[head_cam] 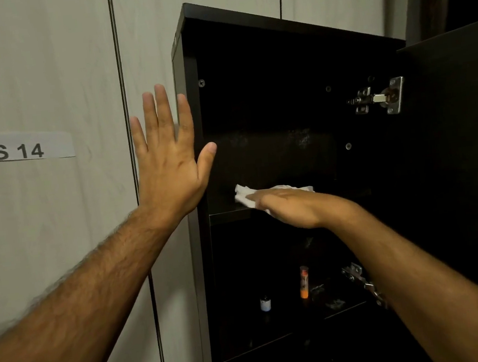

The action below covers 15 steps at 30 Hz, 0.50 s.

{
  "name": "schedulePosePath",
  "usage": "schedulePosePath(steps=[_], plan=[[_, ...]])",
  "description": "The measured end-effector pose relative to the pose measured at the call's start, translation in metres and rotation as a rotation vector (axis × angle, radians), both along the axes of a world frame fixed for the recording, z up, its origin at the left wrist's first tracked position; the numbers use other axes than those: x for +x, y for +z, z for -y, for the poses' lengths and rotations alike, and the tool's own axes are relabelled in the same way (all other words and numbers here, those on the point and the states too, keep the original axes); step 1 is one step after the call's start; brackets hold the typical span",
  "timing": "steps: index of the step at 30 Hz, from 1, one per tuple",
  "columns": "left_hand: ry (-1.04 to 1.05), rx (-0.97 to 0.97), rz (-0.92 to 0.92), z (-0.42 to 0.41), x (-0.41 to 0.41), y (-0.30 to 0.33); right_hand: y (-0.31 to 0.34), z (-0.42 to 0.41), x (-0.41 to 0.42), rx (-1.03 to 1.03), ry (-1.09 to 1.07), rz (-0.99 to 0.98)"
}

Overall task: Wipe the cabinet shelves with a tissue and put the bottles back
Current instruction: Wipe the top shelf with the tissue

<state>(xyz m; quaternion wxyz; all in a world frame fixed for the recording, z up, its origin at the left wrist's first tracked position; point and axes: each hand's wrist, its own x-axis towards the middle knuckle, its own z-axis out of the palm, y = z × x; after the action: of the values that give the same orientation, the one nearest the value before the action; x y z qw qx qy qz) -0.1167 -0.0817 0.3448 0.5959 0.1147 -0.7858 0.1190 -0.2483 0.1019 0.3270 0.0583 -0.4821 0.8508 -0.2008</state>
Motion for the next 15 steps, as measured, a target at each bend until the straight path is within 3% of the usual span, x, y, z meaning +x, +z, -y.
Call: schedulePosePath(steps=[2, 5, 8, 11, 13, 15], plan=[[-0.004, 0.005, 0.013, -0.001, 0.000, -0.001, 0.000, -0.010, -0.007, -0.020, -0.061, 0.080], [-0.009, 0.023, 0.023, -0.004, 0.000, -0.002, 0.009, 0.001, -0.002, 0.072, -0.211, -0.050], [-0.019, 0.036, 0.027, -0.004, 0.001, -0.002, 0.007, 0.025, 0.016, 0.086, -0.110, -0.138], [-0.028, 0.035, 0.033, -0.003, 0.002, -0.002, 0.001, 0.018, 0.015, 0.000, -0.002, -0.010], [-0.024, 0.041, 0.041, -0.003, 0.002, -0.002, 0.002, 0.009, 0.007, -0.010, -0.035, 0.108], [-0.026, 0.049, 0.036, -0.004, 0.000, -0.003, 0.005, 0.009, 0.003, 0.006, -0.117, 0.108]])
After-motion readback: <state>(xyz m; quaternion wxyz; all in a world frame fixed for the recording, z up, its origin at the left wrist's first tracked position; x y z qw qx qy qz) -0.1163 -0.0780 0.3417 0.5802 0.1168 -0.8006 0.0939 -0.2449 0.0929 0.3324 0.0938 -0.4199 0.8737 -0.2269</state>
